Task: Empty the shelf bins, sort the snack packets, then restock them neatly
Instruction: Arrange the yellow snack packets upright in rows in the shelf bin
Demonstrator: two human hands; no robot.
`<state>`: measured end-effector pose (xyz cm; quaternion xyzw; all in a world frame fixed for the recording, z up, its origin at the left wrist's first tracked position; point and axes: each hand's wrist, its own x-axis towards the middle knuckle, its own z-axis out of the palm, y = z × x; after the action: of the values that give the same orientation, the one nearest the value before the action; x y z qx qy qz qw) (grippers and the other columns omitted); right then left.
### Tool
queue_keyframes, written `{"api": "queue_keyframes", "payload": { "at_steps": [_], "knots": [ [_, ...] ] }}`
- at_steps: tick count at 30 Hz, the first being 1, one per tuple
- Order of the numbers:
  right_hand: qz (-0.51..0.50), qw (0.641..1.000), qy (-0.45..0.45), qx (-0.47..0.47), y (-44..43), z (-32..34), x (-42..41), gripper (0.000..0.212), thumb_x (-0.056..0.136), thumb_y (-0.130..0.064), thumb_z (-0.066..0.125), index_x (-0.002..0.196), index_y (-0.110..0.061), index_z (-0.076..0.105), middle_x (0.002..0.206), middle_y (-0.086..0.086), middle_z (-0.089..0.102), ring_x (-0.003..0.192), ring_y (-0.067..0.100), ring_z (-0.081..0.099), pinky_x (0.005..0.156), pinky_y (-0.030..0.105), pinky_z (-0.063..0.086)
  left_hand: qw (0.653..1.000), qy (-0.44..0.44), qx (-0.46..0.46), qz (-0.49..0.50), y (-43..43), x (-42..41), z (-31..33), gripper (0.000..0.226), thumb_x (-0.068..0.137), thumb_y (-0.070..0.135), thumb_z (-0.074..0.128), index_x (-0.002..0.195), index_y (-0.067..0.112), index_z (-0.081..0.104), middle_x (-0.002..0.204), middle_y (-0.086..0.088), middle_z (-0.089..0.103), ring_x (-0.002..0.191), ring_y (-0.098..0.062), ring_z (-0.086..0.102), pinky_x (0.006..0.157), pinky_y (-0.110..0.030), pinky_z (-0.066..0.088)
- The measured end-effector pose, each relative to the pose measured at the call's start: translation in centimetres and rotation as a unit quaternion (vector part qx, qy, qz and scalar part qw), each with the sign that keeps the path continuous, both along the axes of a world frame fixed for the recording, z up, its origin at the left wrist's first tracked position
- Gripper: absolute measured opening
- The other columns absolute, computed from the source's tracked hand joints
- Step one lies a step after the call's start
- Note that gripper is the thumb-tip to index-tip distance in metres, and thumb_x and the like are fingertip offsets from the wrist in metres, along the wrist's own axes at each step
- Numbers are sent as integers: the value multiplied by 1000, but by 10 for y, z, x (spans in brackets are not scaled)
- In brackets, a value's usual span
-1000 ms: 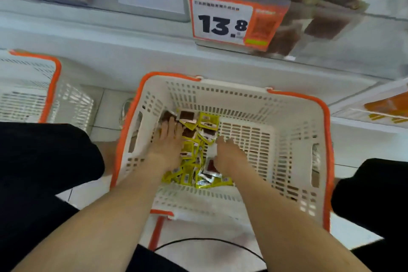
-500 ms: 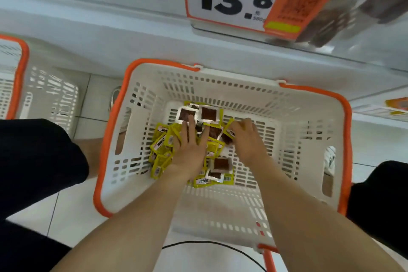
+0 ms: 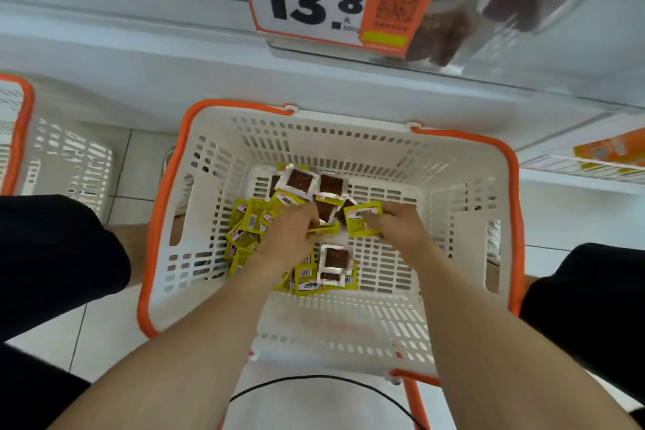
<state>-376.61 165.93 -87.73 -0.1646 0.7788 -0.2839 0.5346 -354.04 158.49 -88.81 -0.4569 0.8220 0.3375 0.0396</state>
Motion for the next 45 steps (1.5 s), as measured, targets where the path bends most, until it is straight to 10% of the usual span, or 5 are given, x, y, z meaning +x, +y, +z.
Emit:
{"api": "queue_keyframes", "payload": {
  "at_steps": [8,22,31,36,45],
  "knots": [
    [42,994,-102,-14,-18,20,14,16,91,-7,77,102,-19,75,95,6,77,79,19,71,68,37,58,909,138,328,216,-29,-3,38,33,78,28,93,102,14,75,94,-9,79,79,-38,78,76,-61,63],
    [-109,963,-242,-53,-36,54,48,15,105,-16,61,93,-7,66,69,6,60,59,15,50,57,29,42,910,225,215,275,-25,-28,84,60,72,17,97,113,11,54,120,-1,60,86,-14,70,54,-33,62],
    [8,991,46,-128,-38,51,36,19,102,-17,58,93,-25,73,100,7,77,95,32,74,88,58,59,801,254,461,285,-37,-19,87,22,104,7,52,114,7,72,97,-11,72,76,-21,62,70,-33,54],
    [184,944,208,-178,-42,53,38,28,103,-7,54,127,-12,68,118,12,63,103,24,58,89,18,46,778,212,497,321,-47,-17,82,46,112,42,43,120,6,71,105,-18,72,95,-35,72,95,-49,60],
    [286,936,109,-175,-41,56,55,38,85,-5,78,118,-22,72,114,-4,71,90,8,65,82,27,51,652,199,653,329,-40,-2,71,50,109,45,51,140,8,63,135,-23,66,119,-43,66,94,-54,60]
  ]
}}
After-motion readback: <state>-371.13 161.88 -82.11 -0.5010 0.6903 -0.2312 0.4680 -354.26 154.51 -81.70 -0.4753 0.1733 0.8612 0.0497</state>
